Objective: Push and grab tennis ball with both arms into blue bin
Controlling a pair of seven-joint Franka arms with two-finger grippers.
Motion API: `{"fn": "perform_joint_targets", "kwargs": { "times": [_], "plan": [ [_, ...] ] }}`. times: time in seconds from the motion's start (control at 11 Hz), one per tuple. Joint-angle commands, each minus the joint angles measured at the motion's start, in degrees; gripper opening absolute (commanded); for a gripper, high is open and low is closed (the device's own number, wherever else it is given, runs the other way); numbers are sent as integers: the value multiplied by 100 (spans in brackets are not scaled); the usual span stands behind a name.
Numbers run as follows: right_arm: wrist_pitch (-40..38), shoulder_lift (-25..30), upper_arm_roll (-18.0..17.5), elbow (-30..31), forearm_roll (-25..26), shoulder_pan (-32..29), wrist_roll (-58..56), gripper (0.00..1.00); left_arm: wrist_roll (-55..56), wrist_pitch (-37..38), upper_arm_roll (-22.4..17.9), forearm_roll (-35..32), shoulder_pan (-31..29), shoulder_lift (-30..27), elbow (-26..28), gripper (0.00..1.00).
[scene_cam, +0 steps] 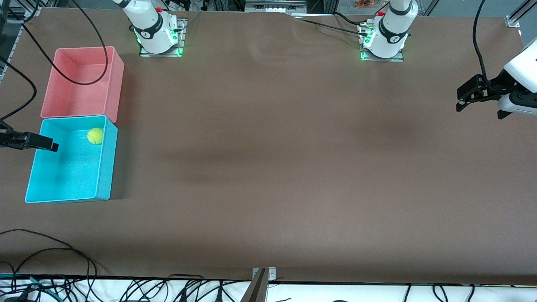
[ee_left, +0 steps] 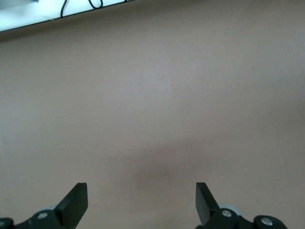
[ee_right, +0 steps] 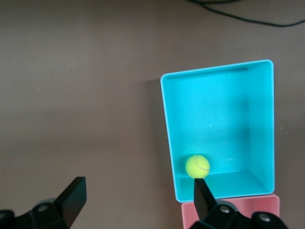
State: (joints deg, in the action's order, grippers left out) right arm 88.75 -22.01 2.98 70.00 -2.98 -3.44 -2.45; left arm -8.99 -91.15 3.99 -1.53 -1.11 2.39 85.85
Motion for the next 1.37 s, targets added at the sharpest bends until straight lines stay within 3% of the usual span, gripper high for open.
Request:
{"fn": "perform_joint_targets", "kwargs": {
  "times": [0.0,0.27,0.46,0.82,1.09,1.28],
  "plan": [
    [1520,1829,-263,2664,140,1,290,100,29,142,6,30,-12,95,-183,100],
    [1549,2191,-202,2904,236,194,342,100,29,142,6,30,-3,104,-183,100],
    [1531,2332,122,3010,439,684,342,100,29,142,6,30,-3,104,-183,100],
    [1461,2394,124,2958,351,617,263,100,29,142,6,30,-12,104,-183,100],
    [830,2324,115,2687,351,538,237,100,29,142,-3,21,-12,104,-183,100],
    [837,2341,124,2677,342,538,237,100,29,142,6,21,-12,104,-183,100]
  ]
}}
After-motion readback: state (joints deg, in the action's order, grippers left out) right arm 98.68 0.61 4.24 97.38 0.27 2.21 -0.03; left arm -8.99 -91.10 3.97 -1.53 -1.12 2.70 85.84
